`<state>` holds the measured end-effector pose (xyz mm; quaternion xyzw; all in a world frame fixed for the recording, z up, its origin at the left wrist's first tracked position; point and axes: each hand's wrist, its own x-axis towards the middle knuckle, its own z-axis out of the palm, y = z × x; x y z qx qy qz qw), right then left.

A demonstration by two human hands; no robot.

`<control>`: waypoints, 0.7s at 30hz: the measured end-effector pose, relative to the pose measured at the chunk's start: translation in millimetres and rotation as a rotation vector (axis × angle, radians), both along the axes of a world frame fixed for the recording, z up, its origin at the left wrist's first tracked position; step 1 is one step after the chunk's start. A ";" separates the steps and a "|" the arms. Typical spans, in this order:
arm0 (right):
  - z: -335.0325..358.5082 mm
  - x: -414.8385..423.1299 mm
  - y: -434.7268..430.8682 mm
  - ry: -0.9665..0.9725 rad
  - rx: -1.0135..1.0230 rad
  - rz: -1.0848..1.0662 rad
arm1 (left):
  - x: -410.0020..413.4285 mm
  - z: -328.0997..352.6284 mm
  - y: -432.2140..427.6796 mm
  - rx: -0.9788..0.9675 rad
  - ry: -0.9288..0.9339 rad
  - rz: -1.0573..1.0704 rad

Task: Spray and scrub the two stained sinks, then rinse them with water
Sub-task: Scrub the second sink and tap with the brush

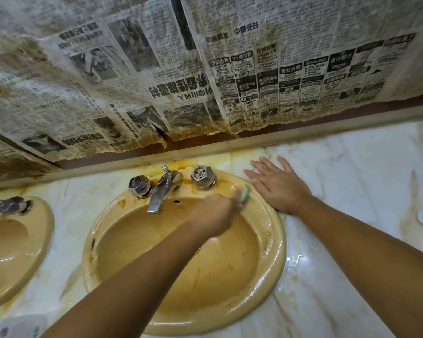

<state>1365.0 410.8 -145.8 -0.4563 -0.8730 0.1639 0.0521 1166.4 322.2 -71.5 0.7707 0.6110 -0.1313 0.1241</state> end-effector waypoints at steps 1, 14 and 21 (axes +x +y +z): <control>-0.3 -0.4 -0.3 0.003 0.003 -0.006 | -11.8 -0.4 14.2 0.039 0.010 0.107; -12.1 24.5 -49.4 0.020 0.052 -0.128 | 26.8 -4.1 -9.8 0.019 0.017 -0.048; -12.0 37.0 -88.1 0.001 0.075 -0.179 | 17.4 11.1 8.4 0.088 0.115 0.111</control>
